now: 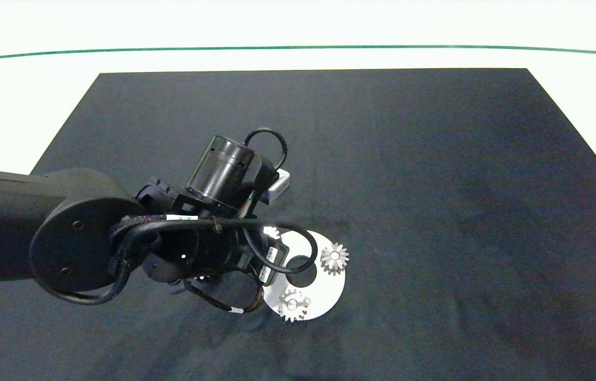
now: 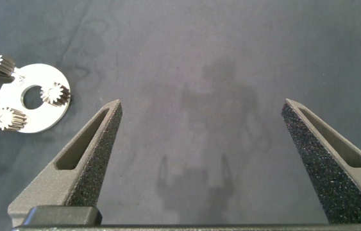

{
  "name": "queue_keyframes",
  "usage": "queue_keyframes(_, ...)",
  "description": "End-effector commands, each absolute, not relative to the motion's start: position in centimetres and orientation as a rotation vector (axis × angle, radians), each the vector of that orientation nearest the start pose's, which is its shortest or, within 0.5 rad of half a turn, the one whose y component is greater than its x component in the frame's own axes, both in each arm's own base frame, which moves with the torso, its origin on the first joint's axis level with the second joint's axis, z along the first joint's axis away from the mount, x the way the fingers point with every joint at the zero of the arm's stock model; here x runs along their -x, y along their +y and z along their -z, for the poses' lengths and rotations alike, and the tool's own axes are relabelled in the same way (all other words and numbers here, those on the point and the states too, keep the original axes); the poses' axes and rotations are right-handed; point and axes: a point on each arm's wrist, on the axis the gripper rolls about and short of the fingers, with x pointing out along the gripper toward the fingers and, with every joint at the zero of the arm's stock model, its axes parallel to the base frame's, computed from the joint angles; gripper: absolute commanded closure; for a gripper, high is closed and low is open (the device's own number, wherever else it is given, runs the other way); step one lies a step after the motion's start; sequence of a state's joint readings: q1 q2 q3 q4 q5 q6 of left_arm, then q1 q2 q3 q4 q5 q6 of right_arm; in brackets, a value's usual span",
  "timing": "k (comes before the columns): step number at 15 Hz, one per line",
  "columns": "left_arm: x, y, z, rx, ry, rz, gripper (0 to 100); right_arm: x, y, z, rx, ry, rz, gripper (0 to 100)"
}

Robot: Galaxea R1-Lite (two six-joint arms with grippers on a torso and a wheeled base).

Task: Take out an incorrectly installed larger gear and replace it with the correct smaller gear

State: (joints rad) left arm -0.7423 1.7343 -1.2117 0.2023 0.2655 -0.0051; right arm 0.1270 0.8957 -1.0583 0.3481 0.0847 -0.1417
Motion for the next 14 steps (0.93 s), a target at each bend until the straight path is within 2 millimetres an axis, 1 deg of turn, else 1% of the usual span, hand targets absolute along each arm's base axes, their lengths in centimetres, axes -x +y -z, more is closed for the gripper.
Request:
queue_keyframes(1, -23.5, -21.07, -20.65, -0.354, 0.638, 0.453, 72, -7.25, 1.12, -31.79, 0.146, 0.172, -0.224, 0)
queue_keyframes(5, -24.12, -21.13, -20.15, -0.376, 0.646, 0.434, 72, -7.06, 1.1, -31.84, 0.145, 0.166, -0.225, 0)
queue_keyframes(11, -24.07, -21.15, -20.24, -0.375, 0.642, 0.434, 72, -7.07, 1.1, -31.8, 0.146, 0.167, -0.225, 0)
queue_keyframes(14, -24.1, -21.38, -20.6, -0.371, 0.629, 0.44, 72, -7.07, 1.11, -31.8, 0.146, 0.167, -0.225, 0)
